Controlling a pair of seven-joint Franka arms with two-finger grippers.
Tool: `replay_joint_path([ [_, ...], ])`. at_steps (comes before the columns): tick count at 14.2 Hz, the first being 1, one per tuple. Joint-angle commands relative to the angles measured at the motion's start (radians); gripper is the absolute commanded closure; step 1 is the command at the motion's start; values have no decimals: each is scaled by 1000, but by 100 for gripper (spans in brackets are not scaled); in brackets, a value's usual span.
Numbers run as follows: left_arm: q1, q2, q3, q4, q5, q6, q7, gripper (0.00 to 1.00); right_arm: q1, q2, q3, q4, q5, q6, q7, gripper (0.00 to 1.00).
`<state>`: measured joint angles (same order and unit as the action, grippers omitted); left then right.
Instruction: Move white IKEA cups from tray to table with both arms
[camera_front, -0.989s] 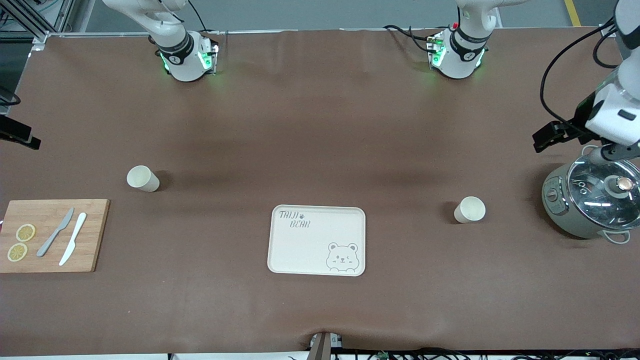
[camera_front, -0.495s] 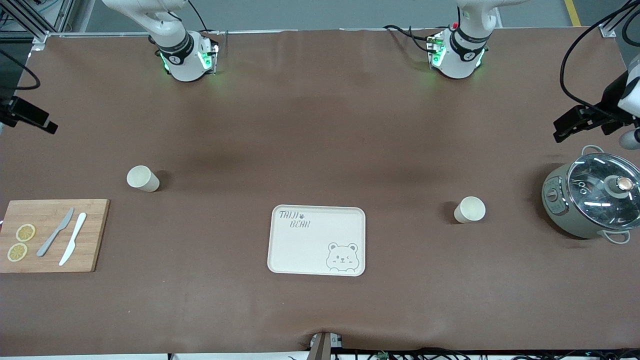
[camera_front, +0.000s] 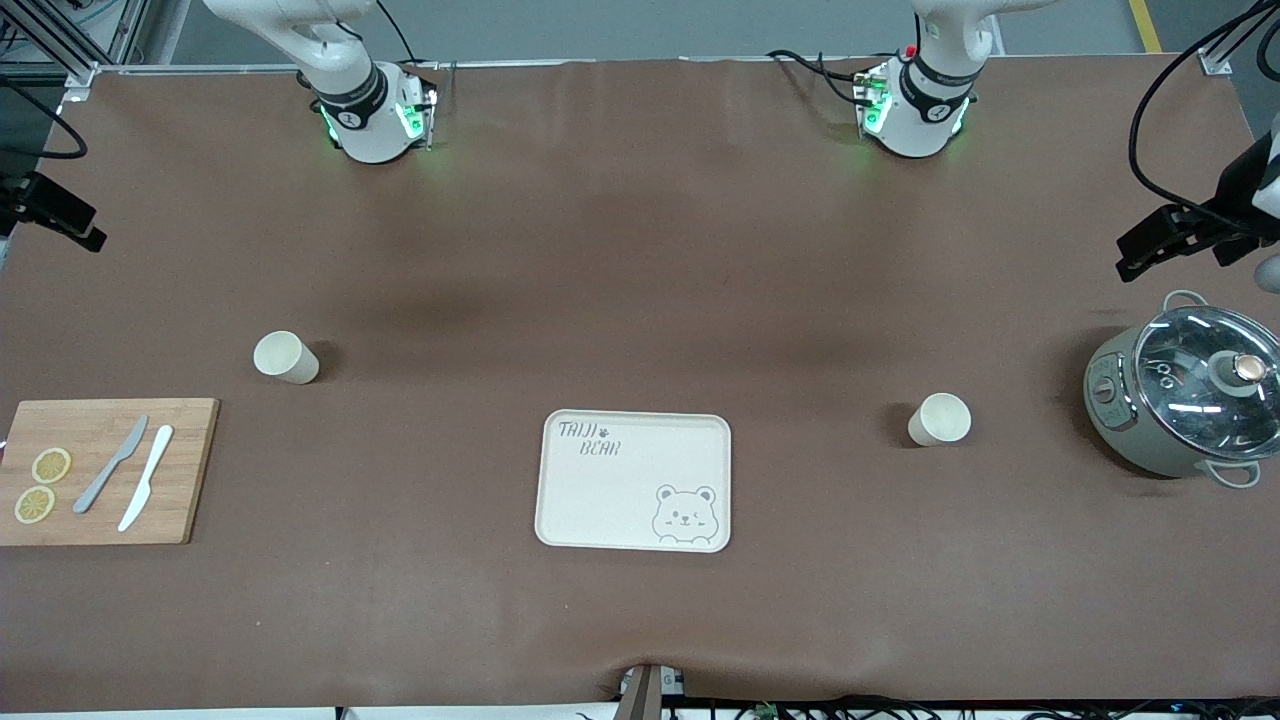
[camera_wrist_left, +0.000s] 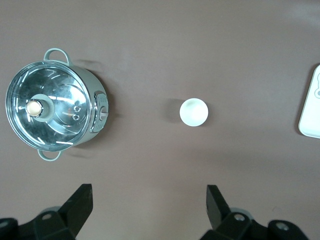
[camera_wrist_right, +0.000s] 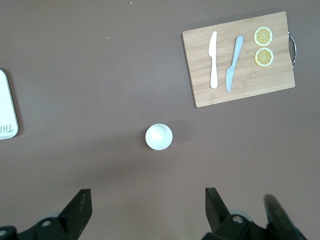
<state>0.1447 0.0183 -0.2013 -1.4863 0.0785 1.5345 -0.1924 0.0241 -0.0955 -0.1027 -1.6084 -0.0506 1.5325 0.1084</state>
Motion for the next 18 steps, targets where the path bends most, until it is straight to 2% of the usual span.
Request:
replay_joint_path([
  [1, 18, -27, -3, 8, -28, -34, 28, 0, 0, 2, -3, 8, -12, 0, 13, 0],
  [3, 1, -47, 11, -6, -29, -48, 76, 0, 0, 2, -6, 8, 15, -8, 13, 0],
  [5, -109, -84, 118, -49, -29, -50, 85, 0, -3, 5, -6, 12, 18, 8, 13, 0],
  [8, -183, -119, 186, -95, -29, -47, 80, 0, -15, 6, -6, 10, 20, 6, 10, 0],
  [10, -186, -127, 207, -94, -29, -21, 84, 0, -13, 6, -6, 12, 20, 9, 5, 0],
  [18, -180, -92, 207, -40, -49, -19, 100, 0, -7, 5, -5, 12, 18, 6, -42, 0],
])
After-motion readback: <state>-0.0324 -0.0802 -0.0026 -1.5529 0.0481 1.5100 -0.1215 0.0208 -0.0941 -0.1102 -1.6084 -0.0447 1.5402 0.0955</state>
